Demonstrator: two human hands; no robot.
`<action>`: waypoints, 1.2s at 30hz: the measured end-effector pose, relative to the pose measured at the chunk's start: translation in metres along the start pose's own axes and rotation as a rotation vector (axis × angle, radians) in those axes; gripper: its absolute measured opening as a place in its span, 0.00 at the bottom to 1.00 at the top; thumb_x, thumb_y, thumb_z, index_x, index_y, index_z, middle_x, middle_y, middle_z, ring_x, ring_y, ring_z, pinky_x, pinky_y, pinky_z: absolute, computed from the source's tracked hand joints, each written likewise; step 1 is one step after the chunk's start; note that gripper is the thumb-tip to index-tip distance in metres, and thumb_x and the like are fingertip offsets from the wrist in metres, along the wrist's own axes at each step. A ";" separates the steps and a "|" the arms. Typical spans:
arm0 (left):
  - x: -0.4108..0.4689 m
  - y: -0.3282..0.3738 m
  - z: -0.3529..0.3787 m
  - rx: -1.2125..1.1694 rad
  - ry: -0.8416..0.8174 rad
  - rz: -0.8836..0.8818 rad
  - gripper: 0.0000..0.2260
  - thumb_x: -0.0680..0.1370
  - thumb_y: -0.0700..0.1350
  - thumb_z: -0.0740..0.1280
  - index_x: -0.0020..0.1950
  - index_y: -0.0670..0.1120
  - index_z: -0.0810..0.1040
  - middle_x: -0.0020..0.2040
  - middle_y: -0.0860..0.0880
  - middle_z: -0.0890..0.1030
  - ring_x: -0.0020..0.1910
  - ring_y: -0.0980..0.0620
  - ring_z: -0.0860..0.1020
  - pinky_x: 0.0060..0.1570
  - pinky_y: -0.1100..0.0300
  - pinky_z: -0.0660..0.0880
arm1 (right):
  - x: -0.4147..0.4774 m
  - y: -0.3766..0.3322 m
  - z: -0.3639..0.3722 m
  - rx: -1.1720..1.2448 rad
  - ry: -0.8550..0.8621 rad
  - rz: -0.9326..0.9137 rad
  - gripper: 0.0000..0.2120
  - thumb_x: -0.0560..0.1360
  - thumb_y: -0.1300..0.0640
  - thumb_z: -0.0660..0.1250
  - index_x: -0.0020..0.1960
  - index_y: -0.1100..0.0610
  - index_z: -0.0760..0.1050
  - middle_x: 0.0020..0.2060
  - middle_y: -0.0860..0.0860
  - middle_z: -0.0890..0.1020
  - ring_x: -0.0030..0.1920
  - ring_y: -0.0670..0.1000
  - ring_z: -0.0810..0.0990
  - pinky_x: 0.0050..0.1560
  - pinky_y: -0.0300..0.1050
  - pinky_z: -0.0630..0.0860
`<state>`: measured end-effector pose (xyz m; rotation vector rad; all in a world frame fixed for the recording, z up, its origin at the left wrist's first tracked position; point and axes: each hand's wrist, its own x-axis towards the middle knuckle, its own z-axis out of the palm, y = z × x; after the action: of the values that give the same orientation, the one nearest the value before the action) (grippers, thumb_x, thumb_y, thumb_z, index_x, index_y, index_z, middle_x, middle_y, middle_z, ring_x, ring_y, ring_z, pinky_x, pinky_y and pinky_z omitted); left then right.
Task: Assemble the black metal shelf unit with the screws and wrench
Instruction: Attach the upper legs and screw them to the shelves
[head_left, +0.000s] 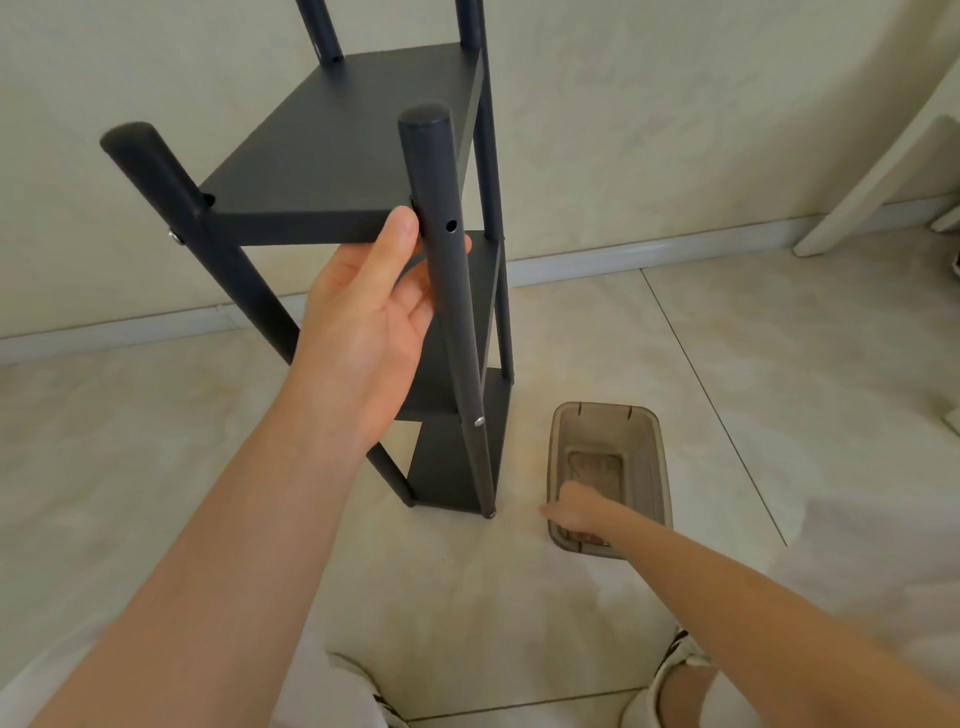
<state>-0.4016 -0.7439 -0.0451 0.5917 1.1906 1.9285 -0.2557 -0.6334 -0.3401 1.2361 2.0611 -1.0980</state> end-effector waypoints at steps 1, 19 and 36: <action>-0.001 0.000 0.000 0.003 -0.003 0.005 0.08 0.82 0.48 0.63 0.59 0.48 0.76 0.54 0.53 0.86 0.59 0.50 0.83 0.60 0.57 0.79 | 0.003 0.003 0.006 -0.027 -0.009 -0.001 0.20 0.83 0.50 0.58 0.35 0.57 0.66 0.32 0.51 0.70 0.33 0.48 0.70 0.42 0.42 0.69; -0.005 -0.003 0.006 0.060 0.004 0.010 0.09 0.84 0.49 0.59 0.62 0.50 0.75 0.59 0.53 0.85 0.61 0.52 0.82 0.64 0.57 0.77 | 0.025 0.023 0.015 -0.332 -0.194 -0.074 0.06 0.80 0.62 0.62 0.54 0.64 0.75 0.52 0.60 0.82 0.43 0.56 0.79 0.46 0.46 0.77; -0.006 -0.007 0.009 0.011 0.000 0.017 0.17 0.74 0.52 0.64 0.62 0.50 0.75 0.64 0.50 0.83 0.63 0.52 0.81 0.66 0.57 0.75 | 0.064 0.047 0.067 -0.503 -0.080 0.066 0.16 0.79 0.63 0.63 0.67 0.61 0.73 0.60 0.56 0.79 0.58 0.57 0.80 0.59 0.49 0.77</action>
<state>-0.3893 -0.7427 -0.0473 0.6089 1.2000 1.9371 -0.2434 -0.6454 -0.4427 0.9781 2.0458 -0.5366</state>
